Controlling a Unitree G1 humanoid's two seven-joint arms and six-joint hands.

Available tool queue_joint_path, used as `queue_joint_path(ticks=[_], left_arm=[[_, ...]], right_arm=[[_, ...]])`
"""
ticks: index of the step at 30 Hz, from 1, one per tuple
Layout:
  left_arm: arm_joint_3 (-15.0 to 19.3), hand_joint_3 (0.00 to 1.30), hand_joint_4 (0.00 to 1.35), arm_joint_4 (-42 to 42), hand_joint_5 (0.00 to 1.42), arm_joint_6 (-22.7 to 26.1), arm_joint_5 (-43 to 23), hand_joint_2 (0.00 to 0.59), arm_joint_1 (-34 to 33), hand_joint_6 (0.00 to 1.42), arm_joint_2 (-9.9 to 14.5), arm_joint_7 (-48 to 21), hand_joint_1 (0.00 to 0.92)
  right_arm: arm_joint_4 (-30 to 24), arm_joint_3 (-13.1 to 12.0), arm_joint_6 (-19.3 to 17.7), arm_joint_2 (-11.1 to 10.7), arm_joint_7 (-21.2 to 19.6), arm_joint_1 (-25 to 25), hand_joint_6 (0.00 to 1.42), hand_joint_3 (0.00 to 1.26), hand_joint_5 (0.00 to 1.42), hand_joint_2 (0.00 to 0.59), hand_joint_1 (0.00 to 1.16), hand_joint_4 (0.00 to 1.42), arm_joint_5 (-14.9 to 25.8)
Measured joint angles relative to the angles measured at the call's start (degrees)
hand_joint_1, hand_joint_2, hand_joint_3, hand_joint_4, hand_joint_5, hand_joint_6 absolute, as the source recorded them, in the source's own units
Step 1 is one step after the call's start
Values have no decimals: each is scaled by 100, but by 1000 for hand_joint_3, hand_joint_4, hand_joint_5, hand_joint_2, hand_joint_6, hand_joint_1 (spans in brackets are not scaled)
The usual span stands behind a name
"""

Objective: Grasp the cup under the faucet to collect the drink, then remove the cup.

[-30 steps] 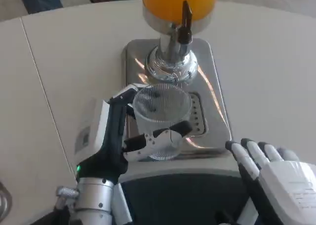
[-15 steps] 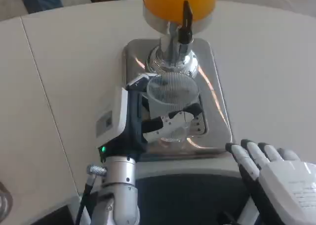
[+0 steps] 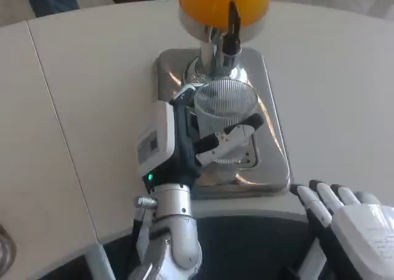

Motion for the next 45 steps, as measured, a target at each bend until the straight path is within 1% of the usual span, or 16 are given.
queue_joint_path(ticks=[4, 6, 7, 10, 12, 14, 15, 16, 17, 20, 23, 26, 36, 41, 43, 45], left_arm=[[-17, 829, 947, 88, 1234, -1, -97, 27, -52, 1424, -38, 108, 535], [-35, 770, 863, 172, 1178, -1, -104, 22, -104, 1424, -57, 168, 516], [-38, 731, 800, 184, 1141, -1, -106, 19, -114, 1424, -56, 168, 505], [-73, 526, 391, 229, 908, -3, -109, 50, -144, 1326, -57, 196, 403], [-120, 310, 162, 236, 715, -11, -110, 60, -143, 1192, -56, 205, 319], [-187, 169, 33, 236, 528, -17, -110, 49, -143, 915, -48, 213, 278], [-218, 129, 7, 236, 442, -19, -109, 47, -142, 773, -40, 212, 258], [-230, 85, 1, 235, 350, -23, -109, 38, -141, 617, -38, 214, 245], [-249, 50, 0, 226, 287, -73, -107, 40, -142, 518, -12, 215, 232], [-275, 11, 0, 211, 213, -153, -113, 39, -141, 384, 40, 214, 227], [-297, 0, 0, 129, 192, -229, -113, 35, -140, 344, 108, 200, 219], [-320, 0, 0, 46, 139, -270, -118, 19, -140, 304, 160, 146, 170], [-209, 0, 0, -244, 132, -552, -336, 29, -20, 296, 411, -127, 124], [-41, 0, 0, -559, 154, -677, -397, 38, 162, 319, 725, -309, 100], [106, 0, 0, -839, 167, -755, -547, 41, 380, 325, 965, -516, 89], [203, 0, 0, -965, 174, -762, -590, 48, 484, 327, 1071, -602, 89]], right_arm=[[0, -62, 62, 11, 122, -59, 1, 48, 0, 404, 551, 0, 13], [0, -96, 71, 17, 146, -83, 2, 47, 0, 404, 551, 0, 37], [0, -101, 73, 17, 147, -83, 2, 46, 0, 404, 551, 0, 41], [0, -158, 94, 19, 154, -78, 2, 45, 0, 404, 551, 0, 97], [0, -208, 112, 19, 156, -76, 2, 47, 0, 401, 554, 0, 159], [0, -259, 114, 22, 156, -65, 2, 49, 0, 399, 556, 0, 201], [0, -280, 114, 23, 156, -60, 2, 50, 0, 398, 557, 0, 220], [0, -293, 114, 25, 156, -57, 2, 51, 0, 397, 557, 0, 234], [0, -310, 114, 26, 156, -52, 2, 51, 0, 397, 558, 0, 268], [0, -332, 114, 30, 155, -45, 2, 54, 0, 379, 571, 0, 297], [0, -326, 115, 35, 155, -34, 8, 54, 0, 378, 574, 0, 296], [0, -284, 114, 42, 151, -11, 18, 54, 0, 373, 600, 0, 292], [2, -194, 132, 33, 152, -49, 17, 54, 0, 367, 624, 0, 209], [10, -140, 186, 21, 141, -88, 17, 54, 0, 371, 623, 0, 207], [14, -125, 199, 11, 72, -119, 17, 54, 0, 372, 623, 0, 253], [14, -114, 203, 4, 23, -142, 17, 54, 0, 372, 623, 0, 260]])
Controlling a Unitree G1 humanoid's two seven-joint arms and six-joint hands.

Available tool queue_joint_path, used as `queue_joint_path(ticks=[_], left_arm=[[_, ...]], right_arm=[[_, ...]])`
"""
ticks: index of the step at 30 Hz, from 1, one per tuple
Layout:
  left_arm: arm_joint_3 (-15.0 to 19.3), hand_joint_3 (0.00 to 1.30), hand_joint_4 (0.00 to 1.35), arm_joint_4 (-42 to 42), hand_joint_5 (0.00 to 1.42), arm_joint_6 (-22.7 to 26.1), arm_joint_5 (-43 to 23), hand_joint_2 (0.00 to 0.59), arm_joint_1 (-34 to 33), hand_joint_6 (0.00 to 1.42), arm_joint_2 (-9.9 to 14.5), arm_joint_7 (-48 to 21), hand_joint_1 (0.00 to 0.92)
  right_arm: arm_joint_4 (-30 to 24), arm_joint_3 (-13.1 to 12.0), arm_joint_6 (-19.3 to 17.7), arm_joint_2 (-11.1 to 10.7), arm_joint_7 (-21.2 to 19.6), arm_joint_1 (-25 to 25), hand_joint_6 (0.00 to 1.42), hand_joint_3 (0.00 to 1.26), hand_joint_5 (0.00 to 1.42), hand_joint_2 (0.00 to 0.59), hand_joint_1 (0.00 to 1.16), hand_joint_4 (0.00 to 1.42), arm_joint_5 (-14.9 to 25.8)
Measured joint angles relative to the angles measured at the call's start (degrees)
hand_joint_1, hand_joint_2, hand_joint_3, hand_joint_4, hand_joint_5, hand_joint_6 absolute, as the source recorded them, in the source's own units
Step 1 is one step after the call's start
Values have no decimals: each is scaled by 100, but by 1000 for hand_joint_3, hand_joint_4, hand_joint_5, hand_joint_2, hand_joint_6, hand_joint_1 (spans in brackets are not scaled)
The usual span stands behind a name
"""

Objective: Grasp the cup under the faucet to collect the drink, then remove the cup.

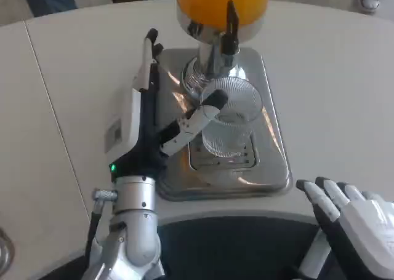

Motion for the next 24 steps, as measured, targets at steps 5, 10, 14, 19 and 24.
queue_joint_path(ticks=[5, 10, 14, 19, 24], left_arm=[[237, 5, 0, -790, 180, -148, -209, 63, 633, 325, 462, -584, 73], [535, 28, 0, -1840, 165, -842, -184, 79, 1520, 300, 1449, -1133, 55], [911, 28, 0, -2323, 165, -1418, -260, 80, 2172, 296, 2049, -1488, 54], [1432, 52, 0, -2917, 154, -2157, -445, 82, 3121, 273, 2712, -2014, 54], [1743, 24, 0, -3509, 101, -3116, -225, 81, 4153, 233, 3049, -2330, 69]], right_arm=[[-1, 84, -23, -23, -283, -105, 17, 58, 0, 373, 622, 0, 223], [-7, -10, -17, -55, -582, -287, 17, 62, 0, 378, 619, 0, 566], [-17, -124, -99, -53, -921, -394, 17, 63, 0, 381, 615, 0, 803], [-18, -331, -111, -35, -1219, -575, 17, 64, 0, 391, 565, 0, 1193], [82, -530, 7, -4, -1433, -1033, 4, 55, 0, 392, 546, 0, 1475]])
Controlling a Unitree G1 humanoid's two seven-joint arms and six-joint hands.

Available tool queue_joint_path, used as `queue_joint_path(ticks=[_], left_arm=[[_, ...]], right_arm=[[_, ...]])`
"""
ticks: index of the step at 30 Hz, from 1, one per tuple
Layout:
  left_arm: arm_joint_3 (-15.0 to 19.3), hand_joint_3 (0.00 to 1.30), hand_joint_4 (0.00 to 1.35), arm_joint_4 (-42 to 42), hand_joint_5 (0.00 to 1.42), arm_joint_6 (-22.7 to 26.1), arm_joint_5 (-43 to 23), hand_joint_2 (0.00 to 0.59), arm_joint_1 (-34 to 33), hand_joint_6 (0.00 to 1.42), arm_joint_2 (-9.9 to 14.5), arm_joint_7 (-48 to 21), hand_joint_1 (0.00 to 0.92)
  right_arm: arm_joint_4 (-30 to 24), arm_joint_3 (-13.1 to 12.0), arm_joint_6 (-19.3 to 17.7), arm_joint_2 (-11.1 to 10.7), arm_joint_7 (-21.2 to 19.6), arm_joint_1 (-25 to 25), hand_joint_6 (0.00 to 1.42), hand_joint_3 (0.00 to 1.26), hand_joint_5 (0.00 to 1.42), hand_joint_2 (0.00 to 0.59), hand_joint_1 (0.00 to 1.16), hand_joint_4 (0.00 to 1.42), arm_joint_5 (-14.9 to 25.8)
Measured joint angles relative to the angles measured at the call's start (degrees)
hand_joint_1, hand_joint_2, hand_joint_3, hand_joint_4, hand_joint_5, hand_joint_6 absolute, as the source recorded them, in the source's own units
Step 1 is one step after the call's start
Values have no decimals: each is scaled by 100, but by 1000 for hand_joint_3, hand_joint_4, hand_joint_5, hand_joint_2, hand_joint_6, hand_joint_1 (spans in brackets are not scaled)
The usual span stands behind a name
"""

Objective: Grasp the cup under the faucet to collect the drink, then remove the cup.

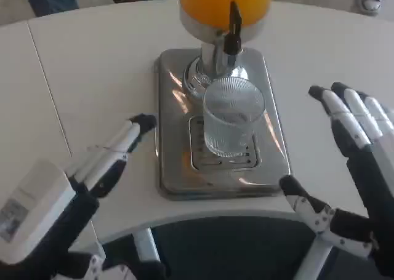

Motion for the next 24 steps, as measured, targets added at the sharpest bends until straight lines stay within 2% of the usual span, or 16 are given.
queue_joint_path(ticks=[3, 6, 9, 12, 15, 19, 24], left_arm=[[334, 0, 0, -473, 56, -307, 257, 82, 638, 191, 4, -150, 142], [662, 0, 0, -849, 7, -577, 532, 83, 1061, 124, -51, -212, 148], [851, 0, 0, -1119, 0, -599, 636, 83, 1299, 93, -179, -308, 148], [1050, 0, 0, -1576, 0, -360, 734, 92, 1571, 72, -384, -530, 151], [1174, 0, 0, -1987, 0, 34, 961, 93, 1681, 52, -619, -783, 152], [1157, 0, 0, -2200, 0, 465, 1278, 93, 1633, 49, -767, -1064, 152], [984, 0, 0, -2303, 0, 830, 1609, 94, 1430, 47, -855, -1202, 152]], right_arm=[[306, -84, 144, 22, -165, -538, 1, 29, 0, 406, 524, 0, 201], [652, -96, 251, 29, -424, -961, 0, 14, 0, 402, 504, 0, 325], [867, -61, 263, 21, -663, -1189, 2, 15, 0, 411, 486, 0, 365], [1113, -47, 324, 15, -826, -1520, 13, 15, 0, 411, 474, 0, 412], [1522, -52, 575, 4, -868, -2018, 16, 13, 0, 424, 461, 0, 502], [1805, 5, 702, -41, -951, -2289, 18, 5, 0, 421, 426, 0, 628], [2328, 11, 824, -185, -1144, -2674, 30, 2, 0, 429, 394, 0, 1123]])
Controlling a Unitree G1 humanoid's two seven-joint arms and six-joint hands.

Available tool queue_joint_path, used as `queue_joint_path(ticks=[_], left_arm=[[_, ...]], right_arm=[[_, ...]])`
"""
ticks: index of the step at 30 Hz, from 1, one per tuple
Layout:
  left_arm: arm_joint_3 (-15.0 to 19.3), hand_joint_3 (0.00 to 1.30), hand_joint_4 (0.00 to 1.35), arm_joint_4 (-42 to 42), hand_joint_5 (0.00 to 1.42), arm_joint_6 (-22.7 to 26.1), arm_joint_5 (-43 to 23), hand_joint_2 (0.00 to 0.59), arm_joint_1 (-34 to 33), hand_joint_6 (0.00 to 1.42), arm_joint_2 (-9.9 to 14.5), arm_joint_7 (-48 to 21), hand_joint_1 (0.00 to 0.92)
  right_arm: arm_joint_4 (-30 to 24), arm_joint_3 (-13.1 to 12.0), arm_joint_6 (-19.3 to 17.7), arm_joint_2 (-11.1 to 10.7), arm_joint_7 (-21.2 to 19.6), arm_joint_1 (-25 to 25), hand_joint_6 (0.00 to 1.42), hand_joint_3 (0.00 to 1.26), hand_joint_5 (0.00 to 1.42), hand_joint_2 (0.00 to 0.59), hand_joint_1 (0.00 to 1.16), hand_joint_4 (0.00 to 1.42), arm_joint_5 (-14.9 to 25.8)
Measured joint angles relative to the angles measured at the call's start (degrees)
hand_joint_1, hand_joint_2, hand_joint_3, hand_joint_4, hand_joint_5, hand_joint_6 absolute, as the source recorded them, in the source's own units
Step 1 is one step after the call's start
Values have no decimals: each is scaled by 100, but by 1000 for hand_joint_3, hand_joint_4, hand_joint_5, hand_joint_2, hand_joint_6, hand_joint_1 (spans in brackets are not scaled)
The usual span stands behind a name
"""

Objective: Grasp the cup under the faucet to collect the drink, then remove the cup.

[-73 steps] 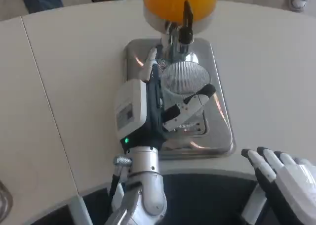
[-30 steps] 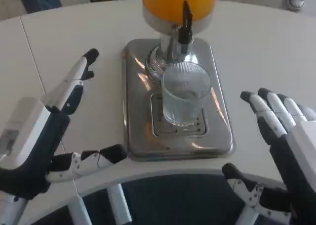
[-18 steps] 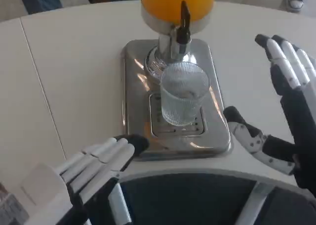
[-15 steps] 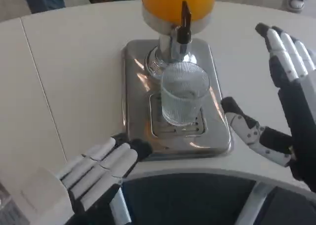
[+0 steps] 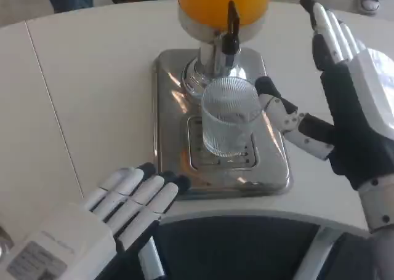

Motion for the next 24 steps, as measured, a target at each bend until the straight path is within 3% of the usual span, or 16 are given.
queue_joint_path(ticks=[6, 16, 24], left_arm=[[-140, 0, 0, -103, 0, 241, 58, 94, -50, 46, -19, -87, 152], [-262, 0, 0, -110, 0, 542, 220, 97, -157, 47, -3, -193, 142], [-418, 0, 0, -46, 0, 739, 224, 97, -304, 47, 21, -206, 140]], right_arm=[[441, 71, 184, -198, -209, -558, 32, 0, 0, 436, 391, 0, 192], [1463, 583, 217, -225, -786, -1602, 33, 0, 0, 443, 392, 0, 504], [1730, 1000, 210, -110, -1249, -1670, 33, 0, 0, 442, 403, 0, 624]])
